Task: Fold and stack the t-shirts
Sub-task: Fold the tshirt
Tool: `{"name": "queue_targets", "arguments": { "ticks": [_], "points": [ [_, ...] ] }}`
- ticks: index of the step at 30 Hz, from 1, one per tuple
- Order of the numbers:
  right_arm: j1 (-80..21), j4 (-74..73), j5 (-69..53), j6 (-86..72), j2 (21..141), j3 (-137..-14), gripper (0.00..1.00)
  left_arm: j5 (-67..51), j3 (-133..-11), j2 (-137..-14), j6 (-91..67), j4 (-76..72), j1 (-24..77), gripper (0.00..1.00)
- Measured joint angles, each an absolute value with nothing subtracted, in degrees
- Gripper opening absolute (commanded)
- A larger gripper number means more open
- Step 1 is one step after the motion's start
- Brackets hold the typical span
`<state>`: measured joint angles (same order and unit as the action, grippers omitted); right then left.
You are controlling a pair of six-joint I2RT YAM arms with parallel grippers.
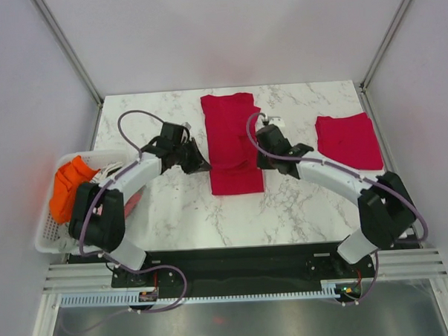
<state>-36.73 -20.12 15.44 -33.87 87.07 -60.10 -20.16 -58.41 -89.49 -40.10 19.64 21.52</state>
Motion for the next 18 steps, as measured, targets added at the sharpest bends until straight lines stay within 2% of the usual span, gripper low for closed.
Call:
{"name": "queue_targets", "arguments": {
  "ticks": [12, 13, 14, 15, 16, 17, 18],
  "points": [
    [-25.82, -18.04, 6.52, -29.08, 111.20, -83.92, 0.00, -24.43, -82.83, -112.71, -38.06, 21.08, 15.14, 0.02],
    [-25.19, -18.11, 5.78, -28.91, 112.57, -85.34, 0.03, -24.58, -84.66, -114.28, -38.06, 21.34, 14.98, 0.09],
    [-24.69, -18.28, 5.19, -28.77, 113.86, -86.74, 0.37, -24.69, -86.30, -115.79, -38.04, 21.39, 14.74, 0.27],
    [-24.34, -18.31, 4.73, -28.93, 114.98, -88.01, 0.63, -24.84, -87.83, -117.14, -37.76, 21.56, 14.57, 0.76],
    [-24.08, -18.26, 4.45, -28.80, 116.22, -89.36, 0.78, -25.17, -89.03, -118.19, -37.50, 21.74, 14.48, 0.99],
    [-23.92, -18.09, 4.32, -28.64, 117.14, -90.39, 0.85, -25.78, -90.59, -119.61, -37.36, 21.89, 14.31, 1.00],
    [-23.81, -17.58, 4.21, -28.53, 117.78, -90.91, 0.86, -26.06, -91.61, -120.53, -37.34, 21.91, 14.20, 1.00]
  ]
}}
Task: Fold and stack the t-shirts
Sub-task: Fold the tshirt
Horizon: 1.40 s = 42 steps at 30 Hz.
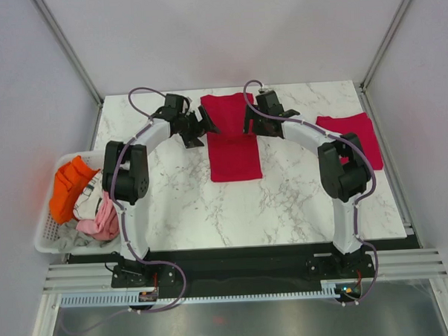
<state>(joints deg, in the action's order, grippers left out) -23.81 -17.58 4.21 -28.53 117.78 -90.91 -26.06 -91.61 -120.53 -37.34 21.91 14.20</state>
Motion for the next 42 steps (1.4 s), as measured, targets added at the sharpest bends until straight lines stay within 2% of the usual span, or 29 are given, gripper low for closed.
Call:
{"name": "queue_targets", "arguments": {
  "ticks": [3, 5, 6, 7, 10, 14, 16, 22, 27, 33, 36, 42],
  "points": [
    [-23.73, -15.00, 3.09, -28.08, 117.10, -88.29, 0.82, -25.89, -91.13, -120.81, -36.88, 22.26, 14.04, 1.00],
    [-23.73, -13.04, 2.37, -28.14, 114.39, -83.05, 0.72, -24.77, -87.29, -118.21, -36.51, 21.67, 14.02, 0.98],
    [-23.73, -12.53, 1.89, -28.14, 112.40, -79.75, 0.69, -24.08, -84.03, -115.94, -36.40, 21.41, 14.09, 0.92],
    [-23.73, -11.38, 1.10, -28.51, 109.93, -75.77, 0.61, -23.64, -80.38, -113.03, -36.36, 21.34, 14.17, 0.88],
    [-23.75, -9.74, -1.21, -29.30, 102.96, -66.17, 0.54, -22.70, -71.68, -105.36, -36.34, 20.88, 15.35, 0.75],
    [-24.14, -8.71, -4.32, -29.82, 96.55, -58.22, 0.45, -22.65, -61.47, -96.75, -36.18, 18.61, 17.74, 0.66],
    [-24.51, -7.99, -5.32, -29.89, 94.98, -55.68, 0.43, -22.70, -57.74, -94.80, -36.27, 17.21, 18.63, 0.59],
    [-25.69, -7.31, -7.27, -29.98, 94.67, -52.49, 0.44, -22.72, -52.56, -94.48, -36.29, 15.40, 19.18, 0.59],
    [-26.17, -6.83, -7.18, -29.93, 95.79, -52.45, 0.45, -22.72, -52.66, -95.77, -36.32, 13.15, 20.10, 0.53],
    [-26.26, -6.76, -7.18, -29.93, 98.30, -52.47, 0.44, -22.61, -52.90, -98.59, -36.34, 12.45, 21.12, 0.54],
    [-26.26, -6.57, -7.01, -29.87, 98.45, -52.56, 0.41, -22.57, -52.90, -98.76, -36.34, 11.79, 21.26, 0.47],
    [-26.44, -6.09, -7.25, -29.67, 99.57, -53.39, 0.33, -22.55, -52.88, -98.85, -36.36, 10.13, 21.37, 0.47]
  ]
}}
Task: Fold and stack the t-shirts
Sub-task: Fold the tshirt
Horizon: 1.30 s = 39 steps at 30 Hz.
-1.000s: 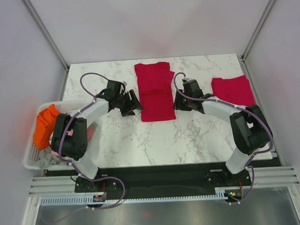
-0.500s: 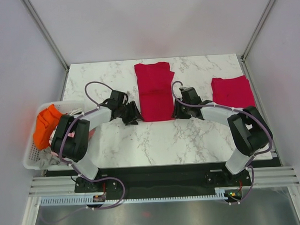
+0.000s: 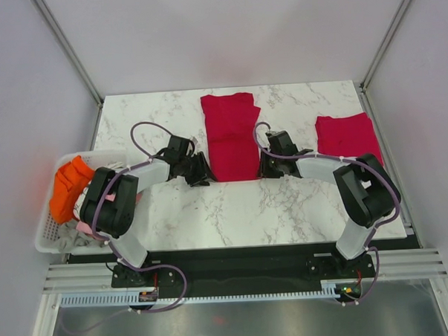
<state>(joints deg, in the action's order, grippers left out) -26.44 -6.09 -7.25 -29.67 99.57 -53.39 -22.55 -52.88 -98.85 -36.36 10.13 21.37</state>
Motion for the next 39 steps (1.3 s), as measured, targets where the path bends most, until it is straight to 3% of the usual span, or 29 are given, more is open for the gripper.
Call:
{"name": "queue_targets", "arguments": {
  "ticks": [8, 15, 24, 38, 39],
  "points": [
    [-27.18, -5.67, -7.05, -29.30, 100.07, -53.76, 0.32, -22.57, -52.88, -100.16, -36.36, 9.50, 22.28, 0.48],
    [-27.27, -5.58, -7.03, -29.10, 100.09, -53.76, 0.31, -22.79, -52.90, -100.25, -36.38, 8.60, 22.39, 0.56],
    [-27.29, -5.58, -7.03, -29.10, 100.14, -53.76, 0.29, -22.83, -52.99, -100.25, -36.38, 8.32, 22.65, 0.56],
    [-27.29, -5.56, -7.03, -29.08, 100.14, -53.76, 0.29, -22.52, -54.06, -101.56, -36.40, 8.14, 22.92, 0.47],
    [-27.29, -5.56, -7.03, -29.08, 100.14, -53.76, 0.29, -22.39, -54.17, -101.65, -36.40, 8.21, 22.92, 0.42]
  ]
}}
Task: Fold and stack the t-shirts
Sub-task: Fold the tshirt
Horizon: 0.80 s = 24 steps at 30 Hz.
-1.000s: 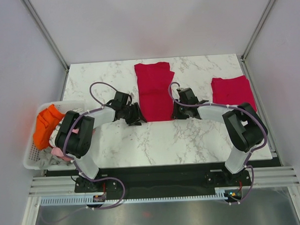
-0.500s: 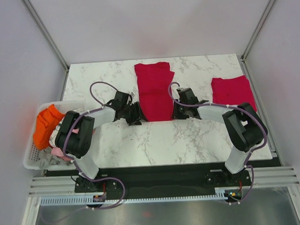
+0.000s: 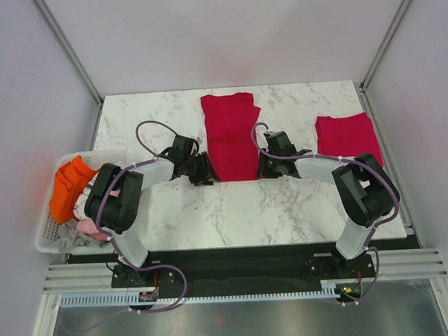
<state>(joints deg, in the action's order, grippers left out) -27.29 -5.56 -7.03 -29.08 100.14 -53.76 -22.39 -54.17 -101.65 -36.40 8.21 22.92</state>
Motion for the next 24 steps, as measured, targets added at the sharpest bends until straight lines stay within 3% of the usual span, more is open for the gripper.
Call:
{"name": "queue_targets", "arguments": {
  "ticks": [11, 14, 15, 17, 24],
  "points": [
    [-27.33, -5.54, -7.03, -29.08, 100.14, -53.76, 0.29, -19.11, -56.31, -102.61, -36.36, 10.50, 22.79, 0.34],
    [-27.40, -5.50, -7.03, -29.06, 100.14, -53.76, 0.24, -18.65, -56.31, -102.61, -36.38, 10.81, 22.46, 0.09],
    [-27.42, -5.50, -7.03, -29.02, 100.14, -53.76, 0.11, -18.57, -56.31, -102.63, -36.38, 10.90, 22.37, 0.02],
    [-27.55, -5.56, -7.07, -28.69, 100.16, -53.71, 0.00, -18.61, -56.38, -102.69, -36.32, 10.92, 22.31, 0.02],
    [-29.19, -5.10, -5.26, -28.71, 97.36, -51.20, 0.00, -20.12, -55.07, -100.84, -36.32, 11.05, 23.07, 0.02]
  ]
}}
